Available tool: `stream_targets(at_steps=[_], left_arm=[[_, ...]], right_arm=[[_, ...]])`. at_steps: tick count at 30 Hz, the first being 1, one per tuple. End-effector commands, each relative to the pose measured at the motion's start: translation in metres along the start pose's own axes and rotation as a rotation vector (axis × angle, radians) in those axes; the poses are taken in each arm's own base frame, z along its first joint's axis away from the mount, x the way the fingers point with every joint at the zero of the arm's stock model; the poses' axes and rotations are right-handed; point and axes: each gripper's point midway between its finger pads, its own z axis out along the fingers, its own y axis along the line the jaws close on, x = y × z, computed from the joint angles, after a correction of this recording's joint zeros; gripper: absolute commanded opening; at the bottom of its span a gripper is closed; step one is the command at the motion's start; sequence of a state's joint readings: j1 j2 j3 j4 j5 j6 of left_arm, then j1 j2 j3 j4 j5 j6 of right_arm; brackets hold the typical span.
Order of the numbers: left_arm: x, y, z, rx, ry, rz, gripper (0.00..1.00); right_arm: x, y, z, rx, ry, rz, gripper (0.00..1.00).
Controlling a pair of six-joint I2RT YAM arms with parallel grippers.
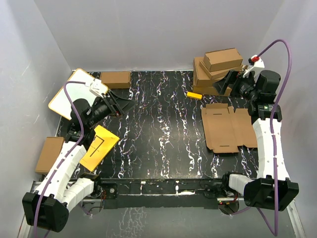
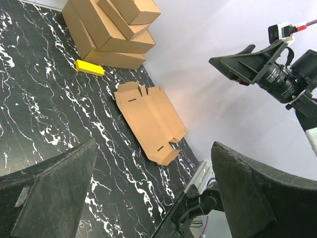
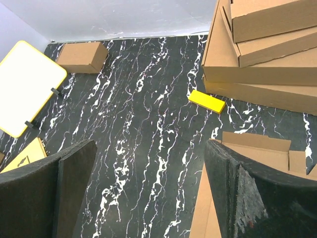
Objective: Fold the paper box
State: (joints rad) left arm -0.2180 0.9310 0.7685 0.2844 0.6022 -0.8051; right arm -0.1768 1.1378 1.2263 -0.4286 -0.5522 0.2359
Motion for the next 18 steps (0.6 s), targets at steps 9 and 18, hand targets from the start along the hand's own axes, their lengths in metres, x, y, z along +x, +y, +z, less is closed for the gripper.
stream_targets(at_steps=[9,18], left_arm=[[-0.001,-0.014,-0.006,0.073,-0.020,0.018,0.97],[0.022,-0.009,-0.002,0.112,0.008,-0.073,0.96]], right_arm=[[-0.014,0.009,-0.006,-0.024,-0.079,-0.071,0.99],[0.049,0.046,-0.010,-0.415,0.046,-0.344,0.99]])
